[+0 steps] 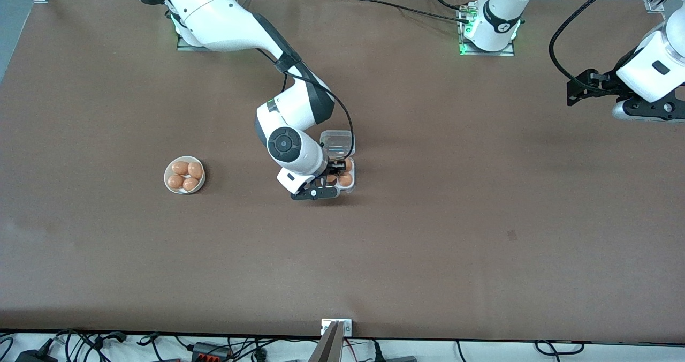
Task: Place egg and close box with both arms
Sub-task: 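Lower the egg into the empty box slot and open the right gripper, then withdraw the right gripper while the left gripper reaches toward the box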
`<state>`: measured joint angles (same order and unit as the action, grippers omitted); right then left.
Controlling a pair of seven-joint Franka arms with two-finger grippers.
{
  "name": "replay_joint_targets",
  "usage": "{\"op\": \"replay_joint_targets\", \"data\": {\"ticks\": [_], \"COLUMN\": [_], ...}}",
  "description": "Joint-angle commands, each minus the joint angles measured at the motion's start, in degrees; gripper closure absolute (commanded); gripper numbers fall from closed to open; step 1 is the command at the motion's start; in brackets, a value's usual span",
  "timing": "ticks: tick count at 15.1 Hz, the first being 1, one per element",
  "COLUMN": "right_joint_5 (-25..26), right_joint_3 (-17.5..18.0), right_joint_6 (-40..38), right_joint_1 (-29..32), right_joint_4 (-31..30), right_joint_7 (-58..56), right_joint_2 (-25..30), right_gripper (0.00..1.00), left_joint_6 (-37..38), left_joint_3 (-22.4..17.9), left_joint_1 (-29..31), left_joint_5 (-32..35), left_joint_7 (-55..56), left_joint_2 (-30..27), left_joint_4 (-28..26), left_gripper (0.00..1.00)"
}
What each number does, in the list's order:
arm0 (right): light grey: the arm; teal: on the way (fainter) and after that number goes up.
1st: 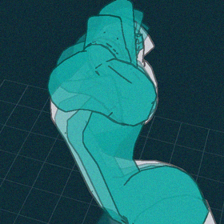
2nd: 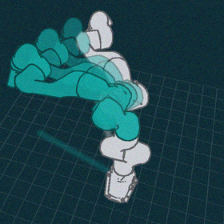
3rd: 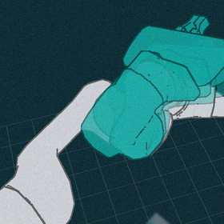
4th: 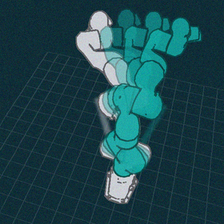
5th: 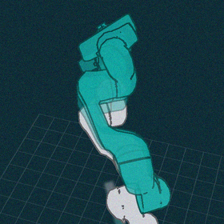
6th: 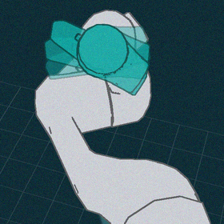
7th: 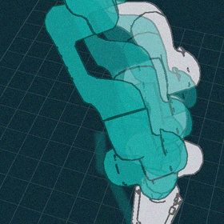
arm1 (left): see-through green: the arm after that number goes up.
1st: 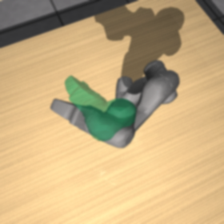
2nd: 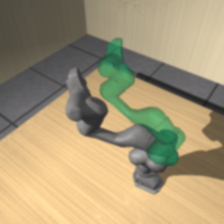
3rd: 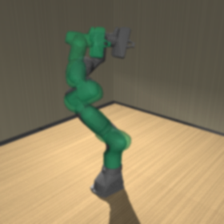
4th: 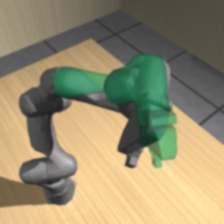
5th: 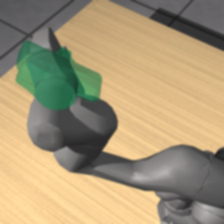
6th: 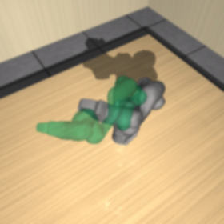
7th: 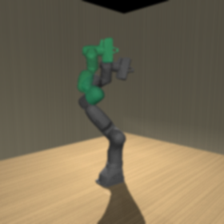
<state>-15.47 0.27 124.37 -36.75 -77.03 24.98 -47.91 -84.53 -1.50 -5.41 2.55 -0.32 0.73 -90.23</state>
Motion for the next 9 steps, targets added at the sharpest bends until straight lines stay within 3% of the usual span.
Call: {"op": "replay_joint_targets", "data": {"ticks": [1, 2, 3, 7, 9], "right_joint_5": [-1.0, -1.1, -1.2, -1.1, -0.5], "right_joint_3": [-0.1, -0.1, -0.1, -0.9, -0.9], "right_joint_6": [0.3, 0.3, 0.1, -0.8, -3.3], "right_joint_1": [-0.4, -0.4, -0.4, 0.5, 3.1], "right_joint_4": [1.9, 1.9, 1.9, 3.4, 3.3], "right_joint_7": [1.1, 1.1, 0.8, 0.9, 1.0], "right_joint_2": [-1.6, -1.7, -1.5, 1.3, 5.4], "right_gripper": [1.00, 0.72, 0.01, 0.00, 0.00], "left_joint_6": [2.1, 2.6, 3.1, 3.1, 3.1], "left_joint_3": [-0.1, 0.2, 0.3, 0.2, 0.2], "left_joint_1": [-0.7, -1.4, -1.4, -1.4, -1.3], "left_joint_5": [1.1, 1.4, 1.2, 1.5, 1.5], "left_joint_7": [-1.0, -0.9, -0.8, -0.7, -0.9], "left_joint_2": [0.8, 0.8, 0.8, 2.0, 2.7], "left_joint_4": [1.7, 1.7, 1.7, 1.8, 2.3], "left_gripper": [0.00, 0.00, 0.00, 0.00, 0.00]}}
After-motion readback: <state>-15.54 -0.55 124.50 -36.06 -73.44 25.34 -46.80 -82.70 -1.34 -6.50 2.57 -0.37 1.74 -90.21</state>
